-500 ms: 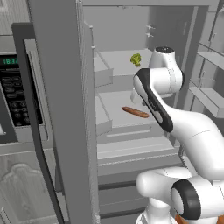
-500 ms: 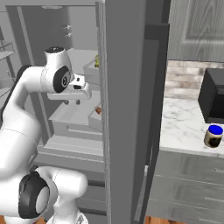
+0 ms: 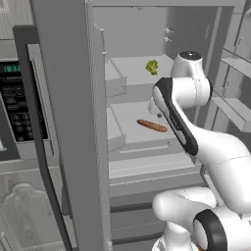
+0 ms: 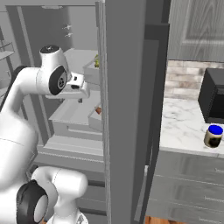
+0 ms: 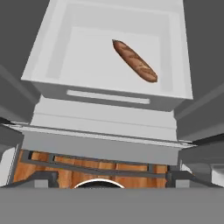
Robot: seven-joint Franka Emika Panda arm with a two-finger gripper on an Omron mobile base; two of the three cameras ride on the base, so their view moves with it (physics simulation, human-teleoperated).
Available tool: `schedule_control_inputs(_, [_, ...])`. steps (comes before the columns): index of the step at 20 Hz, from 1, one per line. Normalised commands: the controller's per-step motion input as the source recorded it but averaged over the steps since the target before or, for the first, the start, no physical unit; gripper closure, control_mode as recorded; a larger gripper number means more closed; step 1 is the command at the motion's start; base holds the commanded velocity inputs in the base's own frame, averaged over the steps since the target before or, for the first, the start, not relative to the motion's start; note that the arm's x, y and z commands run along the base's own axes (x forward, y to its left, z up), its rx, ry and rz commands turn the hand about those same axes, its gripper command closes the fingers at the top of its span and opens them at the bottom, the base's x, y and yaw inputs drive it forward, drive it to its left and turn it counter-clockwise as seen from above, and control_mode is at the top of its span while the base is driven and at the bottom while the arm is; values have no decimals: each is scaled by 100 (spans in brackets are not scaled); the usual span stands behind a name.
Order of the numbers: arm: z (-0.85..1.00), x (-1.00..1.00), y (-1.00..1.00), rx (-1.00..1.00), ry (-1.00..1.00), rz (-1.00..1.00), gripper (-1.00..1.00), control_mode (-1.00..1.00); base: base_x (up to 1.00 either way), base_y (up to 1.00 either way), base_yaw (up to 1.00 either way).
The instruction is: Place the mustard and mayonnaise from the counter to the top shelf of the fridge. If the existing items in the fridge are on the top shelf, move them to other shelves.
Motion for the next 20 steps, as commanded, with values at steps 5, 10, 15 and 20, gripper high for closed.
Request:
schedule_control_inputs(5, [63,-59,0,1,-47,-3,-100,-100,0,0,0])
schedule_control_inputs(10, [77,-27,0,0,-40,-5,-100,-100,0,0,0])
schedule_control_inputs(15, [82,5,0,1,-27,-12,-100,-100,0,0,0])
schedule_control_inputs(20, [35,60,0,6,-2,-8,-100,-100,0,0,0])
